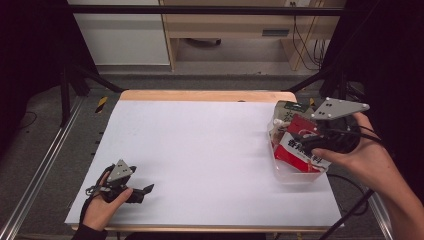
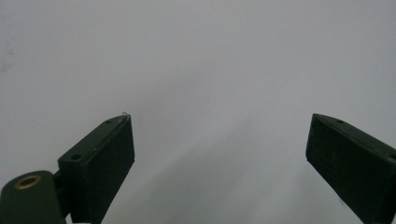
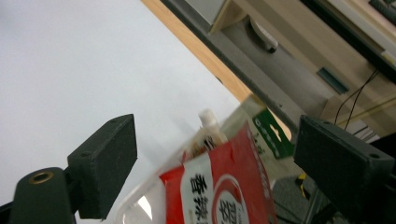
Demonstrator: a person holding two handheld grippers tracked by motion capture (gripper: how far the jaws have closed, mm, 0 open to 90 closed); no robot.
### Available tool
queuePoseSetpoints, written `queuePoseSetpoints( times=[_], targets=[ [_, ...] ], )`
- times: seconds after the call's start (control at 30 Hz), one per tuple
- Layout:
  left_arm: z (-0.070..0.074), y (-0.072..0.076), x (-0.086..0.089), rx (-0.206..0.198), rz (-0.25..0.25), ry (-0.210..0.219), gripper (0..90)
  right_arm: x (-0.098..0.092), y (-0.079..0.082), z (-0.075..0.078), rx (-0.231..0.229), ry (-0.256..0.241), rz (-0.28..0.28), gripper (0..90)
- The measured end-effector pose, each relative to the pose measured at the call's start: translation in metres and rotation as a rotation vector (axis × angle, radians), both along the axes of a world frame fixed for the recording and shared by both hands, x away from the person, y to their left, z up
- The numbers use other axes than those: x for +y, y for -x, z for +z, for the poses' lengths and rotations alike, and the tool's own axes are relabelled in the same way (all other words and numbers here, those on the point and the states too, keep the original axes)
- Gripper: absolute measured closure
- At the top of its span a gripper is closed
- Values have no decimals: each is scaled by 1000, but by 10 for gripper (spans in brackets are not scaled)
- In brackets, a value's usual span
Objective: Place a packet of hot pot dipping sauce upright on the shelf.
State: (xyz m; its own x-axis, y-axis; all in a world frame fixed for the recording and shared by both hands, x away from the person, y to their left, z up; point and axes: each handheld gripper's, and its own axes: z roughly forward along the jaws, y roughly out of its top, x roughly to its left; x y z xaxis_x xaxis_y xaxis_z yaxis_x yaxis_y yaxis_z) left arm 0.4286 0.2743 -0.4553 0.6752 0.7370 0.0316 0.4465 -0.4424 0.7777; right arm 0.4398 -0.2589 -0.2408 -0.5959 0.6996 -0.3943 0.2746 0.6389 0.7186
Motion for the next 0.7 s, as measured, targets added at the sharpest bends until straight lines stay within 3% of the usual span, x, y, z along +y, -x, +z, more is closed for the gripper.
queuePoseSetpoints(
  times=[0.3, 0.7],
  targets=[
    [1, 0, 3, -6, 5, -6, 79, 43, 7, 3, -47, -54, 42, 125],
    [3, 1, 9, -31, 40, 5, 71, 101, 13, -23, -43, -132, 100, 121]
  ],
)
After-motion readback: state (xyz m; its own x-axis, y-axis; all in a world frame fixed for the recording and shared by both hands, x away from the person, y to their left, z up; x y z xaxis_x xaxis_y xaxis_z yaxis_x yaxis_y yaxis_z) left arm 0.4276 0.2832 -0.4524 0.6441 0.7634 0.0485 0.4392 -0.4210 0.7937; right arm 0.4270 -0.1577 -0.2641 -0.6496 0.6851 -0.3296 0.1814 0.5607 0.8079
